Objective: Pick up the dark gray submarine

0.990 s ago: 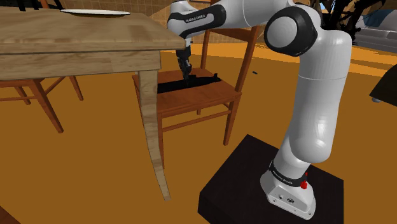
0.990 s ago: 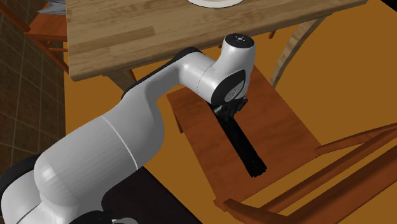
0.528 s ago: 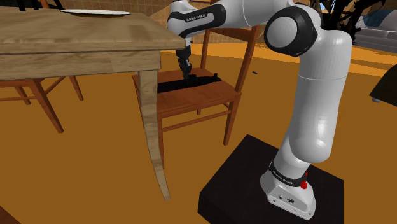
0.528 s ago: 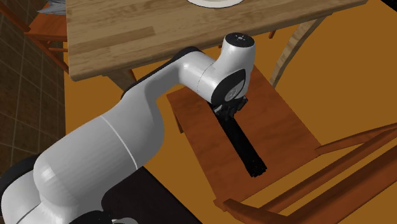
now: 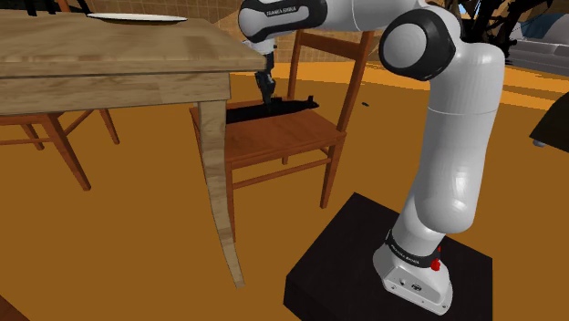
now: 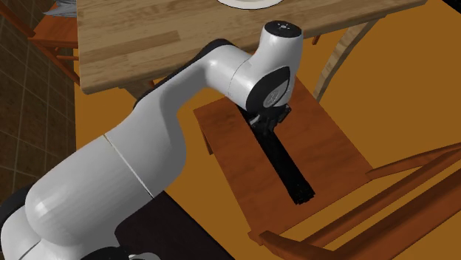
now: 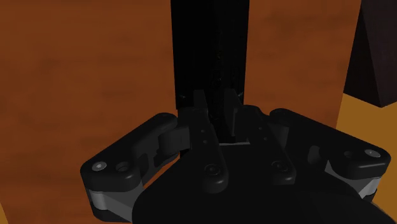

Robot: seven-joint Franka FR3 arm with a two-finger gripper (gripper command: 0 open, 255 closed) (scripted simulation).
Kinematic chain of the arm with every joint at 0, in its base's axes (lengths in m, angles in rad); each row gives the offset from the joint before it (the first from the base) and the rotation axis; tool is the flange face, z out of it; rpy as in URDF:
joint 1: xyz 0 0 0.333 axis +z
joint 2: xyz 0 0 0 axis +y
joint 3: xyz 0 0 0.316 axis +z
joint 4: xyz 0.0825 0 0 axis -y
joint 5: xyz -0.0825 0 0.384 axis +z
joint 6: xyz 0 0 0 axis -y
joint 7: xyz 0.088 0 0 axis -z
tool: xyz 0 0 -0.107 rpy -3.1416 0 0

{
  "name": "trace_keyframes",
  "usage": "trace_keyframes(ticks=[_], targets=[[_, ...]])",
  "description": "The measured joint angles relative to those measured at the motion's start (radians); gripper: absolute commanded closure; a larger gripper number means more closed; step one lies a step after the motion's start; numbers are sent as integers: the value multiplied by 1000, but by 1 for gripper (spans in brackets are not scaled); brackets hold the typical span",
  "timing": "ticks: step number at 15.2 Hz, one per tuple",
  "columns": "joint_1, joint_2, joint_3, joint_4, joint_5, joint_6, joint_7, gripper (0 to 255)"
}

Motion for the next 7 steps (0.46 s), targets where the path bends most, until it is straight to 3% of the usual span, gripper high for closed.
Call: trace_keyframes(ticks=[7], targets=[[-3, 13, -1, 107, 4, -94, -10, 255]])
